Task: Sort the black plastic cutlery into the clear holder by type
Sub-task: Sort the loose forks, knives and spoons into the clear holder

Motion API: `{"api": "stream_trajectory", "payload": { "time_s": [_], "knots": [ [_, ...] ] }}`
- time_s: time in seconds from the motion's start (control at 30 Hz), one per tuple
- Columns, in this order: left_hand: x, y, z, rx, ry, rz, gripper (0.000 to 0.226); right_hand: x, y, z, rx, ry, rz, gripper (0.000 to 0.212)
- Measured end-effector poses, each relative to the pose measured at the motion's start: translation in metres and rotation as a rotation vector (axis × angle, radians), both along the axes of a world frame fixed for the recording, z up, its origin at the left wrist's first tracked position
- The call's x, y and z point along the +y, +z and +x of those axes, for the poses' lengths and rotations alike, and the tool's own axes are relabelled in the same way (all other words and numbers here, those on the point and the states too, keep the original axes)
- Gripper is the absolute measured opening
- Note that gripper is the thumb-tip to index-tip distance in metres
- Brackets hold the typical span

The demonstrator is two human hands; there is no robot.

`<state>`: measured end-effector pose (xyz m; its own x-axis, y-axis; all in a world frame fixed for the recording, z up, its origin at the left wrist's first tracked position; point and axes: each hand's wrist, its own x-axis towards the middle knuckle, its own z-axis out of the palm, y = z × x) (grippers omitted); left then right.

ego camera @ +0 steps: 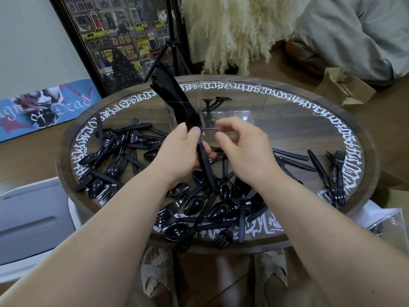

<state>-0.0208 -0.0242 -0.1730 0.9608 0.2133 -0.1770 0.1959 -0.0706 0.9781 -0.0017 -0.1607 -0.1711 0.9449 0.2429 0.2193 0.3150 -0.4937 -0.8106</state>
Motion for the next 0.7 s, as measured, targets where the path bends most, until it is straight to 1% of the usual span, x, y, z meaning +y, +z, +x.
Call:
{"api": "stream_trajectory", "payload": {
  "time_s": [0.07, 0.1, 0.17, 0.23, 0.33, 0.43, 0.53, 0.63, 0.7],
  "knots": [
    [-0.003, 0.000, -0.004, -0.010, -0.119, 0.256, 0.017, 0.000, 0.001, 0.000, -0.016, -0.005, 0.051, 0.036],
    [-0.004, -0.001, -0.005, -0.024, -0.179, 0.393, 0.017, 0.000, 0.001, 0.000, -0.016, 0.009, 0.058, 0.038],
    [-0.008, -0.002, -0.006, -0.042, -0.258, 0.580, 0.017, 0.001, -0.001, -0.001, -0.047, 0.031, 0.034, 0.033],
    [-0.008, -0.001, -0.007, -0.039, -0.285, 0.653, 0.017, 0.001, -0.002, -0.002, -0.088, 0.016, 0.009, 0.025],
    [-0.004, -0.002, -0.007, -0.032, -0.288, 0.751, 0.019, -0.004, -0.002, 0.000, -0.111, -0.073, 0.044, 0.021],
    [-0.004, -0.002, -0.008, -0.033, -0.297, 0.867, 0.027, -0.007, -0.002, 0.002, -0.058, -0.101, 0.045, 0.026],
    [-0.010, -0.002, -0.010, -0.050, -0.272, 0.907, 0.029, -0.007, -0.002, 0.003, -0.016, -0.096, 0.031, 0.032],
    [-0.014, 0.000, -0.012, -0.098, -0.243, 0.957, 0.024, -0.009, 0.001, 0.003, 0.006, -0.094, 0.106, 0.029],
    [-0.014, 0.003, -0.014, -0.194, -0.180, 0.978, 0.018, -0.013, 0.005, 0.000, -0.017, -0.088, 0.138, 0.024]
  ]
}}
